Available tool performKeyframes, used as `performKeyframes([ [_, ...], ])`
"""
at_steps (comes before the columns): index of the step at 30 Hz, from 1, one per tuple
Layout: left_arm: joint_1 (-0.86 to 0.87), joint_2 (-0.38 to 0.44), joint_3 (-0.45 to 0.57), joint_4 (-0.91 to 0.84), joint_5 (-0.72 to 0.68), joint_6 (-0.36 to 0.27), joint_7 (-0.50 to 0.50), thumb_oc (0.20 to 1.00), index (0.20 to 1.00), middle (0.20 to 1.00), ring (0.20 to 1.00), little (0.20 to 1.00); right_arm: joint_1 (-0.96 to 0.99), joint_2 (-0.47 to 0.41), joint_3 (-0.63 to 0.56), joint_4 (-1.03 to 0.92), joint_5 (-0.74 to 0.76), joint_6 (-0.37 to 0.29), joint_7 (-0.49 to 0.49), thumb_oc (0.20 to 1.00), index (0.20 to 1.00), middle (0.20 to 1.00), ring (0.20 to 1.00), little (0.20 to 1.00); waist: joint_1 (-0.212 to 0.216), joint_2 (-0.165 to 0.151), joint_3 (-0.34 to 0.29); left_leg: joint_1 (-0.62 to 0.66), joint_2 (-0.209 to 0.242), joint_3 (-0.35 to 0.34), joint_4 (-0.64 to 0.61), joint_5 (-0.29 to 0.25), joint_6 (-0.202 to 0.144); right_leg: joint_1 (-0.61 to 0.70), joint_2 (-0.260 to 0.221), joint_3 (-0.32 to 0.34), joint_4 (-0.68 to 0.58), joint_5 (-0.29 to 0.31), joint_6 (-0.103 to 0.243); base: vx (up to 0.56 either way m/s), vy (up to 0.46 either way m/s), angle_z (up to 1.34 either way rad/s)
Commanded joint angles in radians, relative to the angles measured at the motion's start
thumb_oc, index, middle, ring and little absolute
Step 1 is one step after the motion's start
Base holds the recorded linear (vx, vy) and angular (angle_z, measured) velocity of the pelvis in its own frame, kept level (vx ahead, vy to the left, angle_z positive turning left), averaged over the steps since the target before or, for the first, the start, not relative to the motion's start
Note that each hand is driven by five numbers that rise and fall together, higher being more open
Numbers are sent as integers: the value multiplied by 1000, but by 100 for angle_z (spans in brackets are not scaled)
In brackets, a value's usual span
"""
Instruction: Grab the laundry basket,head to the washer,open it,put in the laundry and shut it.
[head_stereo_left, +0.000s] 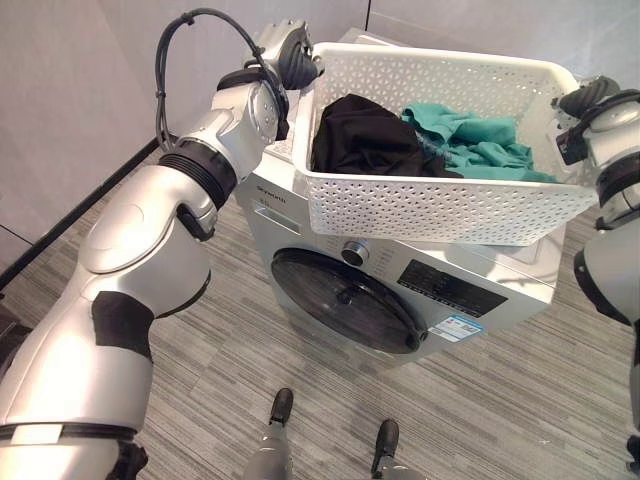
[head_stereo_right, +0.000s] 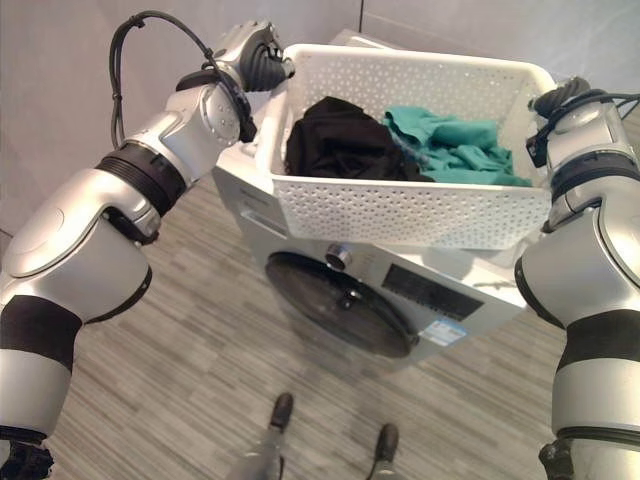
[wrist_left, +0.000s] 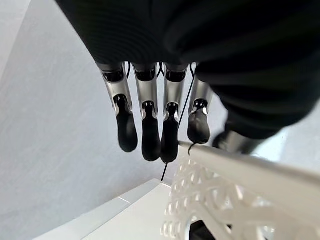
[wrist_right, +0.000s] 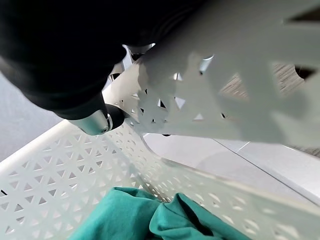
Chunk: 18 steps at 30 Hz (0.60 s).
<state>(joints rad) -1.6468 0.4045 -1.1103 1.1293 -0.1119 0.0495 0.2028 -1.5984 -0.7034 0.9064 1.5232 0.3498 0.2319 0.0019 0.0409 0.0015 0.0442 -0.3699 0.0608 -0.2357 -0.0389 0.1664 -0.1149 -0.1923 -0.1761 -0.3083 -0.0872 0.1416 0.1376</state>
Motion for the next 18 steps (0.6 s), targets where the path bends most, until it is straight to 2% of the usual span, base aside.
performKeyframes([
  [1,-246,-210,16,35,-22,-132,19,1000,1000,1000,1000,1000,-211,54,-16,31,86,-100,-24,1000,1000,1000,1000,1000,29,-14,144,85,1,87,-48,-63,20,71,-62,64,0,-60,65,0,0,0],
  [18,-248,-187,38,33,-9,-151,67,1000,1000,1000,1000,1000,-179,62,-30,34,75,-111,-33,1000,1000,1000,1000,1000,41,-20,108,142,20,81,-48,-78,11,133,-54,44,0,-81,62,2,-2,0],
])
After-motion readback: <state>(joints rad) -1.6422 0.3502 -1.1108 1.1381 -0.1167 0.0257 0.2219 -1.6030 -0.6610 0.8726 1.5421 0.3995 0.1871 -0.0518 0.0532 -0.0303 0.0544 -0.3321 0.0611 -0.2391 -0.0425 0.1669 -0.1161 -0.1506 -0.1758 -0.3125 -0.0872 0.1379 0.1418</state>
